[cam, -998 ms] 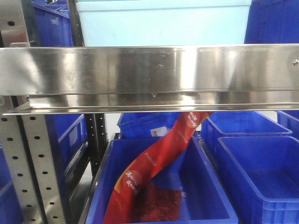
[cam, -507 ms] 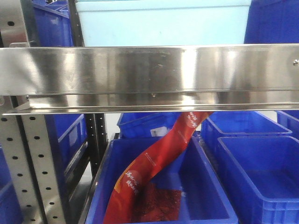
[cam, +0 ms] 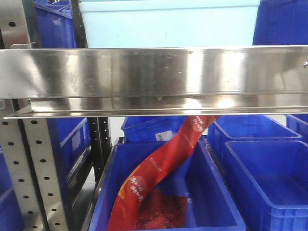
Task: Move two blue bins to right shelf middle
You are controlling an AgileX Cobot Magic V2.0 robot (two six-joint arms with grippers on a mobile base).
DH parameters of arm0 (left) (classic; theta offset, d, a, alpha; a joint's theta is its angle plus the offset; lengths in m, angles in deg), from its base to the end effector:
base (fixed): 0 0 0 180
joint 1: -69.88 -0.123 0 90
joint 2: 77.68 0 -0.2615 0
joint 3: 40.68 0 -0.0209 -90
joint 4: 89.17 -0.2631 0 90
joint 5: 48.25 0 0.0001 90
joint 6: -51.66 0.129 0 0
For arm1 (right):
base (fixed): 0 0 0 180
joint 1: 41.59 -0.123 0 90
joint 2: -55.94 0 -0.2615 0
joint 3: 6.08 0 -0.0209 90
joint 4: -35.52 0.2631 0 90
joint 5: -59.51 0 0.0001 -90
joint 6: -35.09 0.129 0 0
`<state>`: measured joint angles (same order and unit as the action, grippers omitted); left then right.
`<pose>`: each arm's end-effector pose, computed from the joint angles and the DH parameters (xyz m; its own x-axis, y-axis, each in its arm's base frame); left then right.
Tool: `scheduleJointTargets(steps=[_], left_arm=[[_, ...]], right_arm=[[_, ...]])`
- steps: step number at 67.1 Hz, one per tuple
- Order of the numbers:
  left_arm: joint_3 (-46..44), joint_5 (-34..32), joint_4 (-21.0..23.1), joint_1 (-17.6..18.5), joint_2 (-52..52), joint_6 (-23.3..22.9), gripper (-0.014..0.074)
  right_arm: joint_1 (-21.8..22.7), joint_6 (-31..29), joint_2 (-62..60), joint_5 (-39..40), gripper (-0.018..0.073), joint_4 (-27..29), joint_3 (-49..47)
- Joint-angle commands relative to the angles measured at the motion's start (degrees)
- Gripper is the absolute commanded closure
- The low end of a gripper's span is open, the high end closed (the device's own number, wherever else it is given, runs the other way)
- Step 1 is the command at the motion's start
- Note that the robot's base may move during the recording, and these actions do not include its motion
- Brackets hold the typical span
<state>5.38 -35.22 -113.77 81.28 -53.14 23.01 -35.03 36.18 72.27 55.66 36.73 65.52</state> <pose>0.1305 -0.0139 0.3554 0.1193 -0.1057 -0.9872 0.1155 0.9890 -0.0919 0.1393 -0.0158 0.2228 -0.0263 0.0434 -0.9987 0.1140 0.9927 0.0401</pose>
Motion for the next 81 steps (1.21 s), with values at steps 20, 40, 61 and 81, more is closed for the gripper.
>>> scheduleJointTargets(steps=[20,40,61,81], left_arm=[[0.05,-0.61,-0.11,-0.16,-0.35,0.12,0.0707],[0.05,-0.61,-0.11,-0.16,-0.35,0.12,0.0707],[0.05,-0.61,-0.11,-0.16,-0.35,0.12,0.0707],[0.05,0.57,-0.45,-0.16,-0.35,0.12,0.0707]], right_arm=[[-3.92,-0.54,-7.84,0.10,0.0723,-2.34,4.92],[-3.78,-0.54,-7.84,0.88,0.0723,-2.34,4.92],[-3.78,-0.54,-7.84,0.88,0.0723,-2.34,4.92],[-3.78,-0.54,-7.84,0.88,0.0723,-2.34,4.92]])
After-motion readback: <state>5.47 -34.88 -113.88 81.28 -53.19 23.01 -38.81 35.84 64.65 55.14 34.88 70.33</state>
